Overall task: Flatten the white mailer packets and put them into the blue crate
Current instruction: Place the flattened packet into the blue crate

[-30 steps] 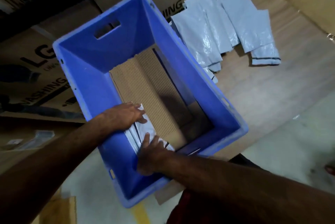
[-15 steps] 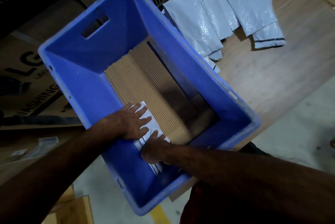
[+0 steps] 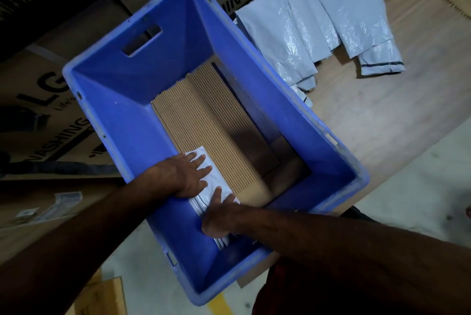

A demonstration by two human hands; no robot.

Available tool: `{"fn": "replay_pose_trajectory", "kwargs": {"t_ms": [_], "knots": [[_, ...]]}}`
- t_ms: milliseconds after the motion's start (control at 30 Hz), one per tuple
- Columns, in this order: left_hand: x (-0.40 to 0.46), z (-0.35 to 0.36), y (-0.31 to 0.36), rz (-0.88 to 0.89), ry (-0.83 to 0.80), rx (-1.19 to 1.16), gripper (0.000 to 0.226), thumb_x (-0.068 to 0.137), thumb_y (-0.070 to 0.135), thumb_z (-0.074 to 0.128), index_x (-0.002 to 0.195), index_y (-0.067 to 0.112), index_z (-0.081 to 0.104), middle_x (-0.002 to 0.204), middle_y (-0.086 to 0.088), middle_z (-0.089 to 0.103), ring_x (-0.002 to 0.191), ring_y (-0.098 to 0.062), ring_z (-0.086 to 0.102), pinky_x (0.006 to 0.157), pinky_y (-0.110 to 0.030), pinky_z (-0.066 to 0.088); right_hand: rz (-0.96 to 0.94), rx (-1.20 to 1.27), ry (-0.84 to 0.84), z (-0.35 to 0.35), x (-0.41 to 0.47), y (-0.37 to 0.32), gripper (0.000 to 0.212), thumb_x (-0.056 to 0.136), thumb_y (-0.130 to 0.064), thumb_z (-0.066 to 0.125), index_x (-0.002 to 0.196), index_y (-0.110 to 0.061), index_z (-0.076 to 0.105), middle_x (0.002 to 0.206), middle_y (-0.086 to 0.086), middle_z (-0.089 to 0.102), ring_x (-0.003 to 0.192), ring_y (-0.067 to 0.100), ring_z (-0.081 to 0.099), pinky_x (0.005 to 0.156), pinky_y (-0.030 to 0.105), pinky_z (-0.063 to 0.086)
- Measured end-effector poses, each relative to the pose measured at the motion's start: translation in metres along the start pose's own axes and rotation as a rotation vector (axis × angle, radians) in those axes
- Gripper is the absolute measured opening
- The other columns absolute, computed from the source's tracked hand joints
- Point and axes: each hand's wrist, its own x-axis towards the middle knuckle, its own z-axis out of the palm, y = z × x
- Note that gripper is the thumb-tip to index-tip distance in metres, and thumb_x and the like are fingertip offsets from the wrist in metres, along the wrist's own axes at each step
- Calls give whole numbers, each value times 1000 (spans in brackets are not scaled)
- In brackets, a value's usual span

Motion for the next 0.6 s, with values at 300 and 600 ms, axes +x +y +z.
{"fn": "replay_pose_trajectory", "kwargs": {"t_ms": [300,600], "knots": [[-46,-14,-9,-183,444,-225,82,93,59,-3,162,21,19,167,-12,20,153,-26,24,123,-37,17,-287,-206,92,-79,-52,8,92,99,-35,55,161,-11,-8,167,25,-6,152,38,20,120,47,24],[-60,-56,27,-319,1086,-405,65,101,49,28,152,12,45,152,-20,47,138,-37,48,113,-54,40,-620,-379,893,-176,-92,59,77,88,-27,34,160,-6,21,166,20,19,153,32,23,125,43,22]]}}
